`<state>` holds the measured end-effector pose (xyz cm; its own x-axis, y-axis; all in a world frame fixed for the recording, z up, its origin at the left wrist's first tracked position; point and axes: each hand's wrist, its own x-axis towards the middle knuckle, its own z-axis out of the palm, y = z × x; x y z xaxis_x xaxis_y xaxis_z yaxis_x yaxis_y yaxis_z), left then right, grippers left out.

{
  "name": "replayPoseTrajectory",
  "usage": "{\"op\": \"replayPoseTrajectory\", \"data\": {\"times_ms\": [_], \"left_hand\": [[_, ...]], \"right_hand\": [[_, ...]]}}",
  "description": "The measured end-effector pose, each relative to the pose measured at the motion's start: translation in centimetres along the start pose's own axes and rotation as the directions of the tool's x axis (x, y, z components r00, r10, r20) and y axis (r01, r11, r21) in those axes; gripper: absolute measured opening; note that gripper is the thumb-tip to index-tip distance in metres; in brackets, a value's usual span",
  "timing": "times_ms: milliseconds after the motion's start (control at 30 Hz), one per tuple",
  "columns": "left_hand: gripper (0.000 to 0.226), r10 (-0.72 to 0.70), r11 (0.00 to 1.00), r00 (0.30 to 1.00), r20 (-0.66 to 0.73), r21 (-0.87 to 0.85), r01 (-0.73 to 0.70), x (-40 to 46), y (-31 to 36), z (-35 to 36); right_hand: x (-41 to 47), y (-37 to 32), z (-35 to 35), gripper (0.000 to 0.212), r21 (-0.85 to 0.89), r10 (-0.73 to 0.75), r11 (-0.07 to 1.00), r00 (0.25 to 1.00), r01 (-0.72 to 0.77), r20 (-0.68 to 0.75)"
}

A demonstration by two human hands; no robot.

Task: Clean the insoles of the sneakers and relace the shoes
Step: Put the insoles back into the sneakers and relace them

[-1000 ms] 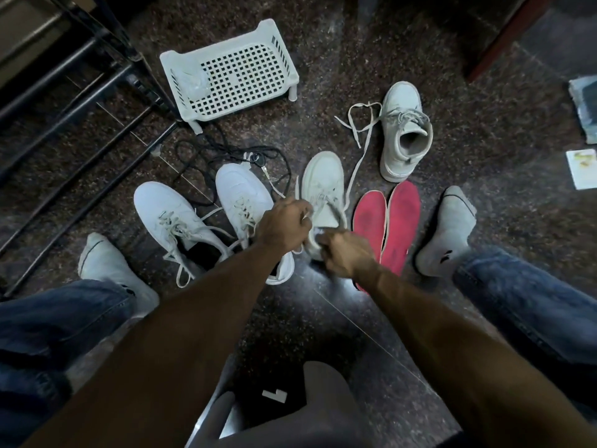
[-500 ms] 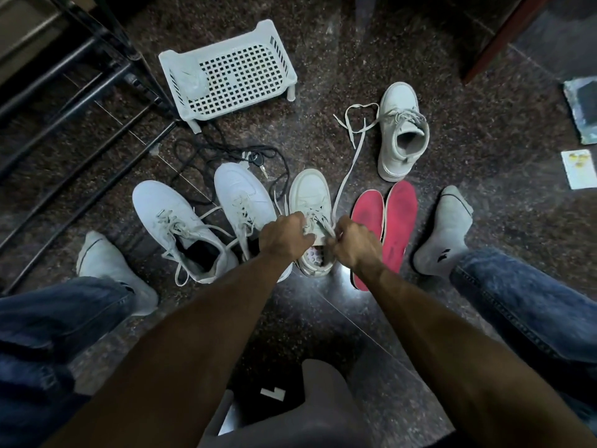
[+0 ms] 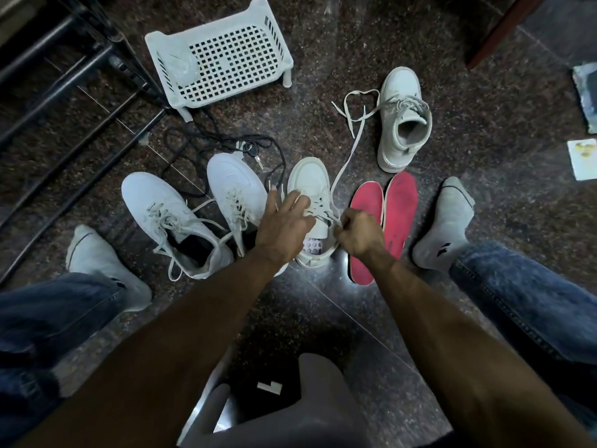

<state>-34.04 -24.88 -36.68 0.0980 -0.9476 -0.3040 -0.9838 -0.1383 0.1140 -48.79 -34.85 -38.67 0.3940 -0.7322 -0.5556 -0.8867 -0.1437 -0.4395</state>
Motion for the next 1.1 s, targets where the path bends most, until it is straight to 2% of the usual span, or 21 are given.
{"op": "replayPoseTrajectory", "data": {"times_ms": [67,200,367,467,567,600,667,767,833,900,967,1033,1100], "left_hand": [[0.026,0.007,0.999,0.997,0.078,0.044,-0.01,0.5,0.2,0.0],[0.051,-0.066,0.987,0.984,0.166,0.153,0.04,1.5,1.0,0.4],[0.041,-0.089,0.962,0.981,0.171,0.271,0.04,2.9,2.2,0.9],[0.029,0.013,0.979,0.987,0.158,0.201,-0.045,3.0,1.3,0.5],[0.036,0.245,0.97,0.967,0.076,-0.033,-0.243,2.8,-0.3,-0.1],[0.04,0.283,0.956,0.957,0.056,-0.102,-0.276,2.9,-0.9,-0.5],[0.048,0.313,0.945,0.949,0.042,-0.112,-0.307,3.5,-1.5,-1.0],[0.035,0.269,0.962,0.96,0.08,-0.079,-0.263,4.2,-1.7,-1.1],[0.03,0.214,0.969,0.967,0.137,-0.156,-0.192,4.3,-1.7,-1.1],[0.029,0.178,0.961,0.97,0.163,-0.239,-0.136,4.2,-1.5,-1.0],[0.029,0.138,0.952,0.975,0.177,-0.295,-0.082,4.2,-1.4,-1.0],[0.03,0.108,0.943,0.976,0.19,-0.332,-0.04,4.3,-1.3,-1.0],[0.029,0.096,0.932,0.977,0.192,-0.362,-0.021,4.3,-1.4,-0.8]], "right_hand": [[-0.3,0.1,0.4,0.018,0.082,0.014,0.997,1.0,-0.012,-0.022],[0.1,0.6,0.5,0.018,0.153,0.003,0.988,0.999,-0.008,0.032],[0.7,0.9,0.4,0.023,0.225,-0.011,0.974,0.996,-0.01,0.091],[0.7,1.5,0.5,0.024,0.261,-0.017,0.965,0.997,-0.001,0.07],[0.1,2.1,0.7,0.026,0.221,-0.038,0.975,0.999,0.036,0.006],[-0.3,2.1,0.6,0.026,0.206,-0.049,0.977,0.998,0.053,-0.025],[-0.7,2.4,0.5,0.033,0.257,-0.058,0.964,0.997,0.067,-0.042],[-1.3,3.0,0.3,0.054,0.374,-0.04,0.927,0.999,0.038,-0.002],[-2.4,3.4,0.4,0.063,0.33,0.0,0.944,0.997,0.026,-0.08],[-3.6,4.1,0.6,0.05,0.176,0.098,0.982,0.979,-0.066,-0.178],[-4.4,4.8,1.2,0.037,-0.024,0.238,0.97,0.959,-0.244,-0.153],[-4.9,5.1,2.1,0.054,-0.141,0.325,0.935,0.945,-0.326,-0.033],[-5.0,5.0,2.7,0.074,-0.191,0.351,0.919,0.936,-0.345,-0.003]]}}
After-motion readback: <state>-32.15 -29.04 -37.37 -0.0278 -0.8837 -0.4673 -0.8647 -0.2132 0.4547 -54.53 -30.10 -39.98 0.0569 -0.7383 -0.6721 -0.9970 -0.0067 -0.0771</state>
